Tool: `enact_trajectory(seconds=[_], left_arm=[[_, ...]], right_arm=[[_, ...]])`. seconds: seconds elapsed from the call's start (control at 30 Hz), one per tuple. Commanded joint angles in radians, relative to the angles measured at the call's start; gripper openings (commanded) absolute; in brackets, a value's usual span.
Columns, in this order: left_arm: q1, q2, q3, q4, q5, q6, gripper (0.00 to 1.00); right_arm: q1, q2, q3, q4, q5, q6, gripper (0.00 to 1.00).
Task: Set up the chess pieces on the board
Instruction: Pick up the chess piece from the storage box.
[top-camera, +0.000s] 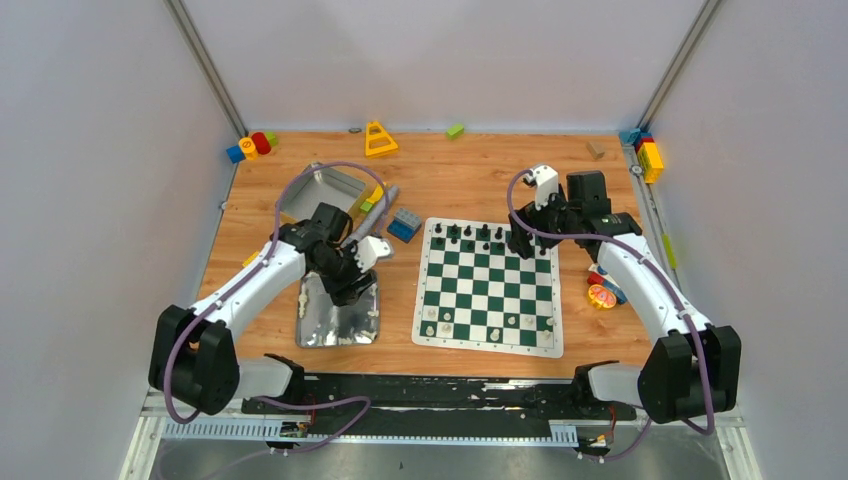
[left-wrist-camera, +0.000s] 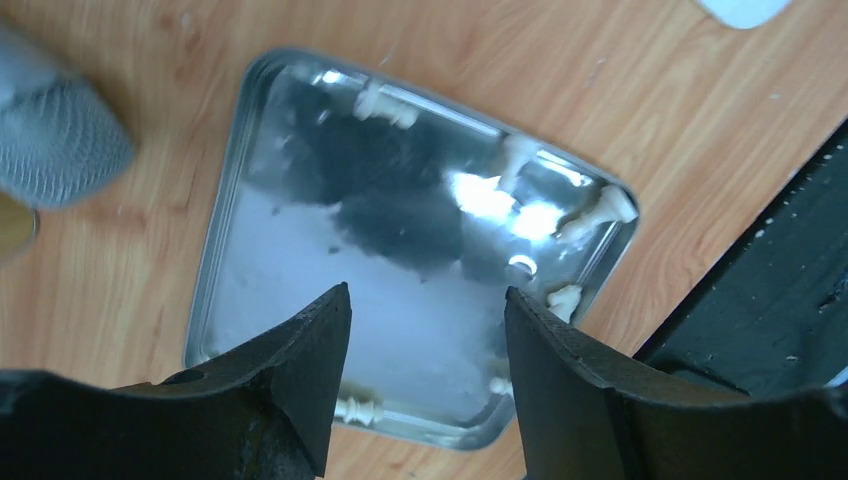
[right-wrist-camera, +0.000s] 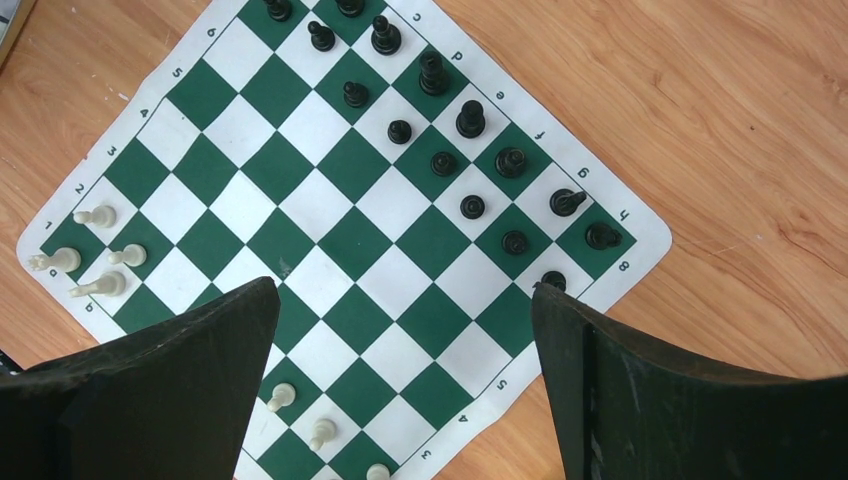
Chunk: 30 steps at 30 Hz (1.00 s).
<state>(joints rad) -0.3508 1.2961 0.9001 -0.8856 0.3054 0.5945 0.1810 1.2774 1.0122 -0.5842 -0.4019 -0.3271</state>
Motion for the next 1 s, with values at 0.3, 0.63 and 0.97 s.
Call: enact_trajectory(seconds=[0.3, 0.63, 0.97], left_arm=[[-0.220, 0.076, -0.047, 0.130, 0.017, 0.181, 0.55], [-0.248, 0.130, -0.087, 0.212, -0.009, 0.174, 0.48], [-0.262, 0.156, -0.100, 0.215, -0.004, 0.163, 0.39]], right_arm=[[0.003, 0.008, 0.001, 0.029, 0.012, -0.015, 0.99], [0.002, 0.018, 0.002, 0.026, 0.007, -0.016, 0.98], [0.002, 0.029, 0.004, 0.020, 0.008, -0.017, 0.98]])
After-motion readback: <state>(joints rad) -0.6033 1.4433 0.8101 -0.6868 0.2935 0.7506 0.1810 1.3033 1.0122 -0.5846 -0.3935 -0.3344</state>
